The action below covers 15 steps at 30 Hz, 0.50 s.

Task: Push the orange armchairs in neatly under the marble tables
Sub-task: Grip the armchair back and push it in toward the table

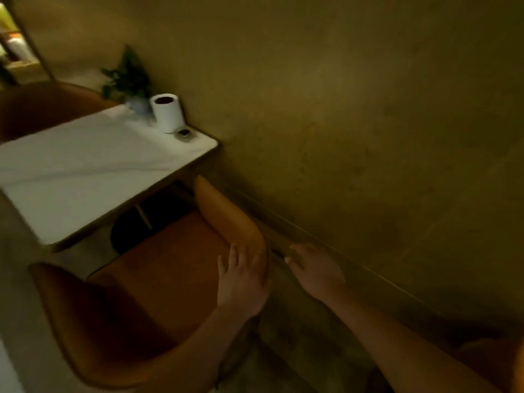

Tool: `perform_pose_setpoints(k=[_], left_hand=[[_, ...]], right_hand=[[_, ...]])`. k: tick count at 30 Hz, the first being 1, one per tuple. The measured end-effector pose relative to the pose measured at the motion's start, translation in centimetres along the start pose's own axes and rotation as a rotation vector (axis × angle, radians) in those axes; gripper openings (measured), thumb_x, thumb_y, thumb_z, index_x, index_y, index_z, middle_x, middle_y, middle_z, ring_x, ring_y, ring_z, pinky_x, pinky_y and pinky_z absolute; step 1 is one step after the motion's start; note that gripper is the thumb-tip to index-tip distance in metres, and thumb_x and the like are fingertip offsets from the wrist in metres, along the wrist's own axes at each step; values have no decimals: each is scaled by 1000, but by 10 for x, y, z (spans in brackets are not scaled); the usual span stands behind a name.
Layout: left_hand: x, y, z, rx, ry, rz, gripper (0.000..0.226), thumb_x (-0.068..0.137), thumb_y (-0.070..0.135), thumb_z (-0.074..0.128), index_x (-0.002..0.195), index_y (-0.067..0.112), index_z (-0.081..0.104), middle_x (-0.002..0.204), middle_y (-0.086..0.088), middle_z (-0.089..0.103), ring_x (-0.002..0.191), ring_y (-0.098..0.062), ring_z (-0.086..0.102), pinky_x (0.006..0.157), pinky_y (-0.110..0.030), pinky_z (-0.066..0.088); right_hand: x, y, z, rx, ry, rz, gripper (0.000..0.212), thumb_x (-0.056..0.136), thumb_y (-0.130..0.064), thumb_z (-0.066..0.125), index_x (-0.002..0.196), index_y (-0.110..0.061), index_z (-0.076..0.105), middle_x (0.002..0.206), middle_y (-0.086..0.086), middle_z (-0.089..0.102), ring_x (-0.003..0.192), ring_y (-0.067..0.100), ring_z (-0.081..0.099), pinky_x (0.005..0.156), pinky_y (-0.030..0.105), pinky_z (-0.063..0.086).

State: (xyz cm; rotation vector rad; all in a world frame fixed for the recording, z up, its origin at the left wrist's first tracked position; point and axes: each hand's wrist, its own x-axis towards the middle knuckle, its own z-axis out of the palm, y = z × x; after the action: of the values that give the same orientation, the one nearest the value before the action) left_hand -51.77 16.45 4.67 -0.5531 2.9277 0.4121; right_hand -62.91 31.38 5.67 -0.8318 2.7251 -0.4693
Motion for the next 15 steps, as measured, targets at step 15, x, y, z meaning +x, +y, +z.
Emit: perform_pose_setpoints(k=[15], left_hand=[[-57,-106,37,-190,-46,-640,68,99,62,27,157,37,0,167,-3,1,153,-28,-6,123,-56,2]], right_hand=[[79,-82,74,-124,-388,-471,50,102,-45,42,146,-21,41,149,-1,43,137,19,38,112,35,32]])
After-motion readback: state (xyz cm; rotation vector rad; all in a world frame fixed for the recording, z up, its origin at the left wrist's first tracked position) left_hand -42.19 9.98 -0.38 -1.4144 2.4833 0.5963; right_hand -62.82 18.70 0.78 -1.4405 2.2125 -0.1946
